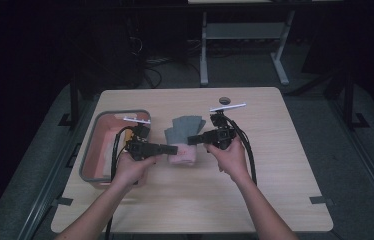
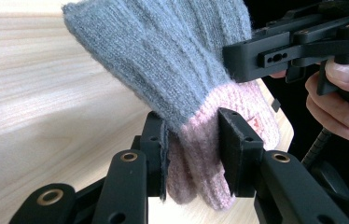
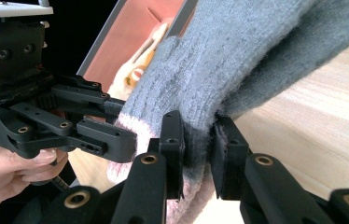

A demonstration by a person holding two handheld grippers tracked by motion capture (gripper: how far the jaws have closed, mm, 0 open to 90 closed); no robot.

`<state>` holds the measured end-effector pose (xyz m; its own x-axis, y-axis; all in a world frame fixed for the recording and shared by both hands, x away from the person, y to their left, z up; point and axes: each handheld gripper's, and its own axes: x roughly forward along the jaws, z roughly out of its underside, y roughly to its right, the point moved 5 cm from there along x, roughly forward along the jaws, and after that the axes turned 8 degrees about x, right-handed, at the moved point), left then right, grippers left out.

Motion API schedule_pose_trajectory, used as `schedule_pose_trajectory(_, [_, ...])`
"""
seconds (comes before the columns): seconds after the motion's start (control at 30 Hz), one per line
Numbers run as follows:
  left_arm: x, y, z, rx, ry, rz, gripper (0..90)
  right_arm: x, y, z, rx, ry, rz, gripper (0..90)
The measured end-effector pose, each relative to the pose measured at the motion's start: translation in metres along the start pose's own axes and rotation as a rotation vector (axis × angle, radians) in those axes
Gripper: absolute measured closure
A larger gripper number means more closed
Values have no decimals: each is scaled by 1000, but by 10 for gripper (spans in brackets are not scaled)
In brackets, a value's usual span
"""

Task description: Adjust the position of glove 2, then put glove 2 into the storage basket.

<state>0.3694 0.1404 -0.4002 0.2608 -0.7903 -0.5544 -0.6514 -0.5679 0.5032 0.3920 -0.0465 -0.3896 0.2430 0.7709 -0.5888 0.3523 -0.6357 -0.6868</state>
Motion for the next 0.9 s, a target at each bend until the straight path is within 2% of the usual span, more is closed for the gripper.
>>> schedule_pose_trajectory(0.33, [-8, -2, -2, 3, 4, -4, 653, 4, -4, -2, -5, -5, -14, 762])
schedule_pose_trajectory(0.67, [-23, -7, -5, 13, 13, -15, 660, 9, -17, -10, -29, -6, -19, 762])
schedule_pose_trajectory(0.9, [-32, -12, -5, -8, 28, -10, 666, 15, -24, -15, -43, -17, -28, 761])
